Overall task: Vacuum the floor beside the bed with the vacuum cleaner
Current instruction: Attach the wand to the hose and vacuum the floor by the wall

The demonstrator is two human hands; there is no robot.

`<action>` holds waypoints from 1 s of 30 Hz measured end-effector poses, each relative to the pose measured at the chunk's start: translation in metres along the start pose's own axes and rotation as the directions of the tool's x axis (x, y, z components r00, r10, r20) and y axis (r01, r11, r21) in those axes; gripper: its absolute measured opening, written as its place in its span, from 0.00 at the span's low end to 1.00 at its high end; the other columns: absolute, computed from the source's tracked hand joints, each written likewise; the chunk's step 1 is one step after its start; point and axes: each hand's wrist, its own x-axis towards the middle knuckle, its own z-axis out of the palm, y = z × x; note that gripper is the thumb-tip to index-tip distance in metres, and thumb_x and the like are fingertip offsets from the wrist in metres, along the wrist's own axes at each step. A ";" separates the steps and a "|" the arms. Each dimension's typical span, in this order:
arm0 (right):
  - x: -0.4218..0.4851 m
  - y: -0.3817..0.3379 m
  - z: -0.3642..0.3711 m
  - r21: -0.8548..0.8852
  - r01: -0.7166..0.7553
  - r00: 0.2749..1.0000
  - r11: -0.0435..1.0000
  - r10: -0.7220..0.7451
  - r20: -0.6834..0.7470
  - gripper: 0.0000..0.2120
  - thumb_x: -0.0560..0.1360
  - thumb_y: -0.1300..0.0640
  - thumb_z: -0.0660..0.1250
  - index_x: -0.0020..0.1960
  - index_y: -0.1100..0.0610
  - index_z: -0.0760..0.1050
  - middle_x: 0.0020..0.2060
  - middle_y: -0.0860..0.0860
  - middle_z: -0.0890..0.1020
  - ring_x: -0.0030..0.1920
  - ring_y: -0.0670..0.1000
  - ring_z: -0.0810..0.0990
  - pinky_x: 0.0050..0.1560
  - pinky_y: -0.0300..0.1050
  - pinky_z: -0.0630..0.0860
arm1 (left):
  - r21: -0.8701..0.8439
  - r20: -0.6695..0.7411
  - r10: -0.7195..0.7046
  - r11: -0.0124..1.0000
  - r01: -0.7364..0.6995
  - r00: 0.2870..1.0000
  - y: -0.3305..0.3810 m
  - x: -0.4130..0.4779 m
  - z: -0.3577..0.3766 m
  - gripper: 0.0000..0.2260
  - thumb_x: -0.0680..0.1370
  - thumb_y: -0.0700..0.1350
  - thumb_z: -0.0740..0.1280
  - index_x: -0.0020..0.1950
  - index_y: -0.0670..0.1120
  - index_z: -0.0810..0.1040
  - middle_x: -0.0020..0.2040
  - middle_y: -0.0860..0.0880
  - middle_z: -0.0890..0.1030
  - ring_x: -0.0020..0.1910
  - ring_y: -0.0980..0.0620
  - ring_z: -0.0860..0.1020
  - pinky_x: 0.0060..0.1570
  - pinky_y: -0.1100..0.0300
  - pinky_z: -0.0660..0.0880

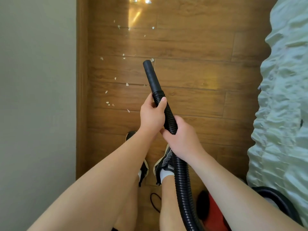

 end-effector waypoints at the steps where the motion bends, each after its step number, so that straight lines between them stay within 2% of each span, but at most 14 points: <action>1: 0.000 0.002 0.002 -0.015 -0.017 1.000 1.000 0.018 0.011 0.07 0.76 0.50 0.70 0.52 0.49 0.75 0.42 0.48 0.81 0.40 0.50 0.79 0.35 0.42 0.70 | -0.001 -0.005 -0.008 1.000 0.008 1.000 -0.006 0.000 0.000 0.05 0.82 0.48 0.66 0.56 0.52 0.80 0.47 0.47 0.84 0.48 0.48 0.84 0.54 0.45 0.82; 7: -0.002 0.011 0.014 -0.081 -0.070 0.995 0.994 0.075 0.059 0.12 0.77 0.50 0.70 0.59 0.49 0.72 0.45 0.47 0.80 0.40 0.48 0.80 0.34 0.42 0.73 | -0.043 -0.003 -0.041 0.998 0.041 0.999 -0.037 0.002 -0.002 0.08 0.83 0.48 0.66 0.60 0.52 0.80 0.47 0.46 0.84 0.48 0.46 0.83 0.53 0.44 0.82; 9: -0.001 0.012 0.019 -0.086 -0.089 0.993 0.992 0.095 0.069 0.17 0.78 0.50 0.70 0.64 0.50 0.69 0.46 0.47 0.80 0.40 0.49 0.81 0.34 0.43 0.75 | -0.060 -0.001 -0.055 0.997 0.055 0.998 -0.045 0.006 -0.004 0.09 0.82 0.48 0.66 0.62 0.53 0.79 0.48 0.45 0.84 0.48 0.46 0.84 0.54 0.44 0.82; 12: 0.000 0.014 0.032 -0.097 -0.116 0.991 0.989 0.122 0.057 0.26 0.79 0.48 0.69 0.71 0.51 0.62 0.45 0.45 0.79 0.37 0.46 0.81 0.29 0.36 0.70 | -0.094 -0.006 -0.093 0.991 0.092 0.996 -0.057 0.013 -0.010 0.12 0.82 0.48 0.66 0.66 0.56 0.77 0.48 0.46 0.84 0.49 0.45 0.84 0.54 0.45 0.82; 14: -0.001 0.017 0.040 -0.096 -0.126 0.991 0.987 0.130 0.038 0.26 0.79 0.48 0.69 0.71 0.51 0.61 0.44 0.45 0.79 0.36 0.45 0.80 0.28 0.35 0.68 | -0.108 0.010 -0.126 0.986 0.126 0.992 -0.065 0.017 -0.014 0.17 0.82 0.47 0.67 0.72 0.54 0.75 0.48 0.47 0.84 0.48 0.47 0.84 0.54 0.48 0.82; 16: 0.000 0.020 0.048 -0.078 -0.146 0.989 0.986 0.148 0.026 0.25 0.79 0.48 0.69 0.69 0.51 0.62 0.44 0.45 0.79 0.36 0.46 0.80 0.29 0.38 0.71 | -0.113 0.038 -0.155 0.981 0.158 0.987 -0.072 0.021 -0.017 0.21 0.83 0.47 0.67 0.76 0.53 0.71 0.49 0.48 0.84 0.46 0.51 0.84 0.51 0.53 0.83; 21: 0.006 0.029 0.057 -0.059 -0.197 0.980 0.979 0.198 0.014 0.24 0.78 0.47 0.70 0.68 0.50 0.63 0.44 0.45 0.80 0.38 0.46 0.81 0.32 0.41 0.74 | -0.145 0.070 -0.220 0.963 0.229 0.973 -0.089 0.033 -0.019 0.22 0.82 0.46 0.68 0.76 0.52 0.72 0.50 0.47 0.84 0.44 0.54 0.83 0.42 0.61 0.80; 23: 0.011 0.031 0.058 -0.055 -0.216 0.976 0.975 0.216 0.011 0.24 0.78 0.46 0.69 0.68 0.50 0.64 0.44 0.45 0.80 0.38 0.46 0.81 0.33 0.41 0.74 | -0.135 0.091 -0.238 0.959 0.249 0.967 -0.094 0.038 -0.019 0.22 0.82 0.46 0.68 0.77 0.50 0.71 0.51 0.47 0.84 0.44 0.53 0.83 0.44 0.59 0.81; 26: 0.019 0.035 0.060 -0.052 -0.238 0.971 0.970 0.239 0.008 0.24 0.78 0.46 0.69 0.69 0.50 0.64 0.45 0.46 0.80 0.39 0.47 0.82 0.34 0.42 0.74 | -0.116 0.115 -0.261 0.955 0.274 0.959 -0.100 0.049 -0.016 0.24 0.82 0.47 0.68 0.78 0.50 0.69 0.55 0.48 0.83 0.50 0.50 0.83 0.53 0.53 0.82; 30: 0.032 0.040 0.061 -0.054 -0.241 0.970 0.969 0.241 0.005 0.24 0.79 0.46 0.69 0.70 0.51 0.65 0.46 0.46 0.80 0.39 0.47 0.81 0.32 0.40 0.71 | -0.147 0.153 -0.317 0.929 0.339 0.936 -0.106 0.063 -0.012 0.26 0.82 0.46 0.67 0.80 0.50 0.66 0.66 0.46 0.80 0.59 0.45 0.82 0.63 0.45 0.79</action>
